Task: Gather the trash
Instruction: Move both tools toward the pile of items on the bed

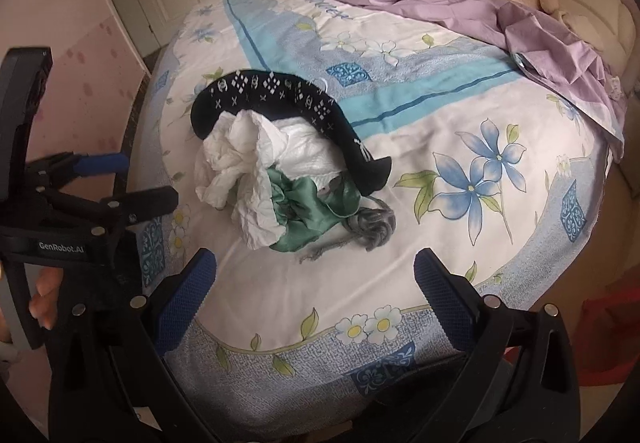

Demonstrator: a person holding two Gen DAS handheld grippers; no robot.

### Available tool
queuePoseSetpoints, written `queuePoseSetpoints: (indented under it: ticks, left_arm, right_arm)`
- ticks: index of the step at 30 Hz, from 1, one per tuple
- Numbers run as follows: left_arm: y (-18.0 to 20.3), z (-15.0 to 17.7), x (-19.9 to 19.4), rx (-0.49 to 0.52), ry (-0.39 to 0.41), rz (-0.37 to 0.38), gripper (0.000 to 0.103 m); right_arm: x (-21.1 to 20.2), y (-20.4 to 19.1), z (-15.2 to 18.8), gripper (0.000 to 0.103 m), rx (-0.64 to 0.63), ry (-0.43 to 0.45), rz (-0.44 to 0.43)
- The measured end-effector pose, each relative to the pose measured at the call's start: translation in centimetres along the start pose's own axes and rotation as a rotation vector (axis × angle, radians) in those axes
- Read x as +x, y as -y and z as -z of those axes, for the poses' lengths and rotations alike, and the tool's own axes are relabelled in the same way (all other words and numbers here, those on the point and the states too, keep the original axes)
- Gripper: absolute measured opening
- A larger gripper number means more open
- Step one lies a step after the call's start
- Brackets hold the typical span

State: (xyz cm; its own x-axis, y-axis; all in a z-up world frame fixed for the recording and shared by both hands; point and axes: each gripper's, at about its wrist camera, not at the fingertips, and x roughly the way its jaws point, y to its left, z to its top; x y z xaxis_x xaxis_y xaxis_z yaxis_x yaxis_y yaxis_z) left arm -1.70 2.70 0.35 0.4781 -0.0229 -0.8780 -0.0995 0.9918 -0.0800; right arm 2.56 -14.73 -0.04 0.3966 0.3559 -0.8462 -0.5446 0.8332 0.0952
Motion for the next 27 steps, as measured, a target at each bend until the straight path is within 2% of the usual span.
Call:
queuePoseSetpoints:
  ticks: [2, 9, 15, 21, 27]
  left_arm:
    - [-0.4, -0.1, 0.2, -0.002, -0.014, -0.009, 0.099]
    - [-1.8, -0.6, 0.8, -0.028, -0.042, -0.036, 0.099]
    - [-2.6, -1.4, 0.9, -0.003, -0.038, -0.036, 0.099]
    - [-3.1, -3.1, 0.9, 0.093, -0.010, -0.041, 0.099]
    - [-3.6, -5.4, 1.8, 0.196, -0.001, -0.029, 0.099]
  right_arm:
    - [0.2, -0.6, -0.1, 0.096, -0.051, 0.006, 0.035]
    - [1.6, -1.5, -1.4, 0.096, -0.105, -0.079, -0.029]
    - [2.5, -1.9, -3.2, 0.096, -0.145, -0.072, -0.057]
    - [4.7, -2.7, -5.2, 0.081, -0.203, -0.126, -0.083]
    - [6.8, -3.8, -6.8, 0.081, -0.244, -0.154, -0.107]
